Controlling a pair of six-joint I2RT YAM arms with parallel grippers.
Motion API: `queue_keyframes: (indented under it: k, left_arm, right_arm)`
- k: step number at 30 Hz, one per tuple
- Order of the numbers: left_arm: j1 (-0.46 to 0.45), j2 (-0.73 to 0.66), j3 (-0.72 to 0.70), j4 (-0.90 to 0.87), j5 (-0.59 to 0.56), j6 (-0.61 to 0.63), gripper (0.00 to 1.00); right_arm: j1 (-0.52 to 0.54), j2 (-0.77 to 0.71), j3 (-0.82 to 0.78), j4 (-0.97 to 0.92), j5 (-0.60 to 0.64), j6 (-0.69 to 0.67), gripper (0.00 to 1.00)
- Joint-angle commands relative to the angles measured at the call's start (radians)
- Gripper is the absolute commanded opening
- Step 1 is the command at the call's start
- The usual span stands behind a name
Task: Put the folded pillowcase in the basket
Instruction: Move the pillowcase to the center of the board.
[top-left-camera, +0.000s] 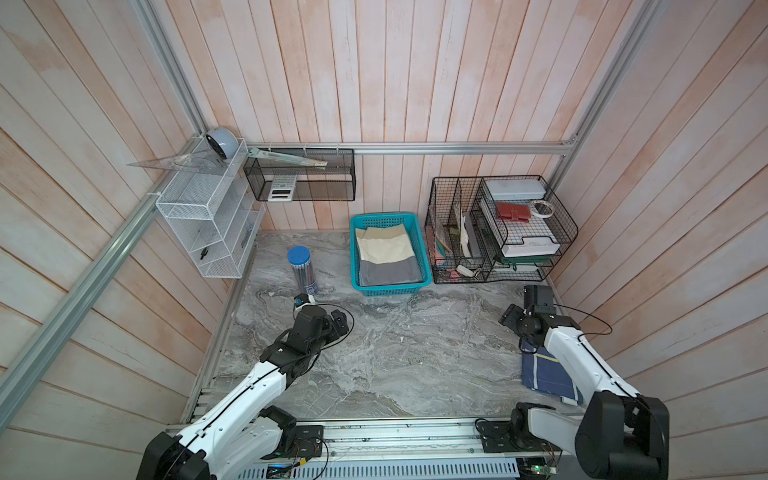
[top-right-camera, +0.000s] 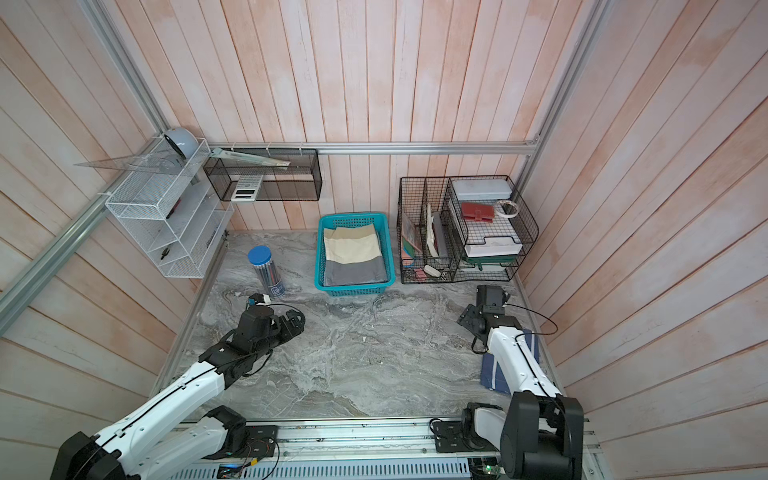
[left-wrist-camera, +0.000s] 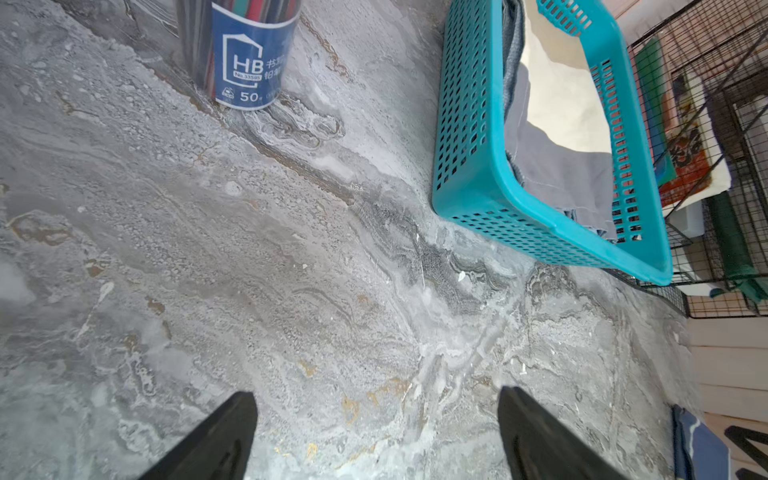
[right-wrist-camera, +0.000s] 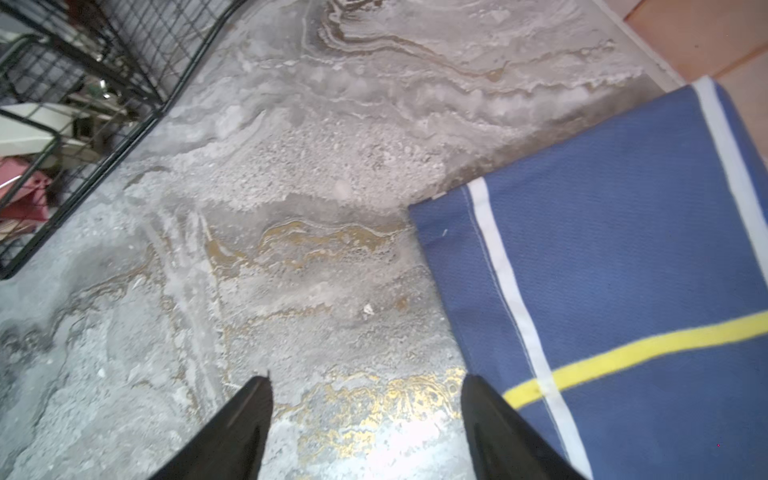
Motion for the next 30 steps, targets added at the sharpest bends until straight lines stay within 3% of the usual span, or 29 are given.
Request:
queue_keyframes:
  k: [1, 4, 13, 20, 26, 30]
  left_arm:
    - [-0.005, -0.005, -0.006, 0.04, 0.016, -0.019, 0.97]
    - [-0.006, 0.003, 0.002, 0.034, 0.02, -0.008, 0.99]
    - [-0.007, 0.014, 0.008, 0.034, 0.02, -0.003, 1.0]
    - [-0.007, 0.026, 0.025, 0.022, 0.011, 0.0, 1.0]
    - [-0.008, 0.042, 0.042, 0.024, 0.011, -0.007, 1.0]
    - [-0.008, 0.049, 0.04, 0.033, 0.009, -0.014, 1.0]
  right_arm:
    - [-0.032, 0.024, -0.003, -0.021, 0.063, 0.038, 0.82]
    - [-0.055, 0.05, -0.019, -0.011, 0.121, 0.074, 0.88]
    - [-0.116, 0.162, -0.046, 0.047, 0.038, 0.111, 0.91]
    - [-0.125, 0.234, -0.002, 0.022, -0.117, 0.075, 0.91]
    - [-0.12, 0.322, -0.01, 0.081, -0.348, 0.048, 0.91]
    - [-0.024, 0.281, -0.038, 0.095, -0.345, 0.072, 0.91]
